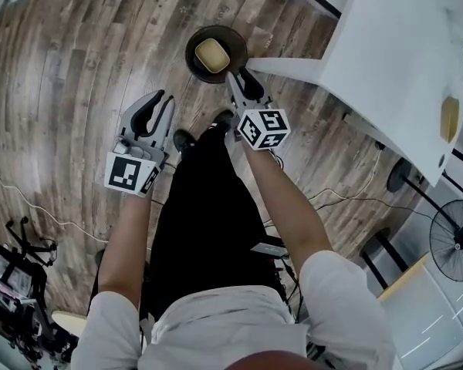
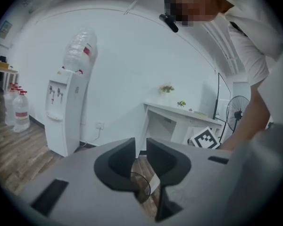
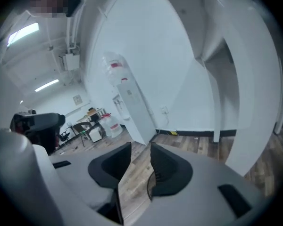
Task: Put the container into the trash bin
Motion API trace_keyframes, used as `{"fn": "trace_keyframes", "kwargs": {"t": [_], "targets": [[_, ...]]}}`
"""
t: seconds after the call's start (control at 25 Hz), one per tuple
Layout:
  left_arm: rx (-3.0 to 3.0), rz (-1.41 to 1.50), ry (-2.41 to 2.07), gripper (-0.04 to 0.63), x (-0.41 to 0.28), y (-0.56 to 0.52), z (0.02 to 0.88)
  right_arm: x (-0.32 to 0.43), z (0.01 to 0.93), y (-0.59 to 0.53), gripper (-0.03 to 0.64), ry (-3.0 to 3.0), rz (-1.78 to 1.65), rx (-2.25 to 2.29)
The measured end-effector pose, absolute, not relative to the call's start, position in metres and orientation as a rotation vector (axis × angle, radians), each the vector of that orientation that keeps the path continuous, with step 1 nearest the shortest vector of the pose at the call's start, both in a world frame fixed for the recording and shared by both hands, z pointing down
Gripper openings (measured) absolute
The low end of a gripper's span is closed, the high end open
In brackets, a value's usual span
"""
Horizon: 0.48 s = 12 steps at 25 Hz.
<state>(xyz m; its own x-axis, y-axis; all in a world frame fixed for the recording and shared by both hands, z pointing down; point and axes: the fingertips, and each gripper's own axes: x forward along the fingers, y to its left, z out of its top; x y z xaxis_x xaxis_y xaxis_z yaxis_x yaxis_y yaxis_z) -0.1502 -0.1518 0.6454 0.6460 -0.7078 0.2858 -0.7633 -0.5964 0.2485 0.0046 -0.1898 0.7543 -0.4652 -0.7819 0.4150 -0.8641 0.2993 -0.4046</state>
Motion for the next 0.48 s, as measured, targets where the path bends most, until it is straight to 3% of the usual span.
{"fn": "trace_keyframes", "kwargs": {"t": [0.48], "targets": [[2.656,0.126,-1.237,0.077,-0.179,-0.124,0.417,0.01,0.407,-0.158,0.146,-2.705,0.337,1.507]]}}
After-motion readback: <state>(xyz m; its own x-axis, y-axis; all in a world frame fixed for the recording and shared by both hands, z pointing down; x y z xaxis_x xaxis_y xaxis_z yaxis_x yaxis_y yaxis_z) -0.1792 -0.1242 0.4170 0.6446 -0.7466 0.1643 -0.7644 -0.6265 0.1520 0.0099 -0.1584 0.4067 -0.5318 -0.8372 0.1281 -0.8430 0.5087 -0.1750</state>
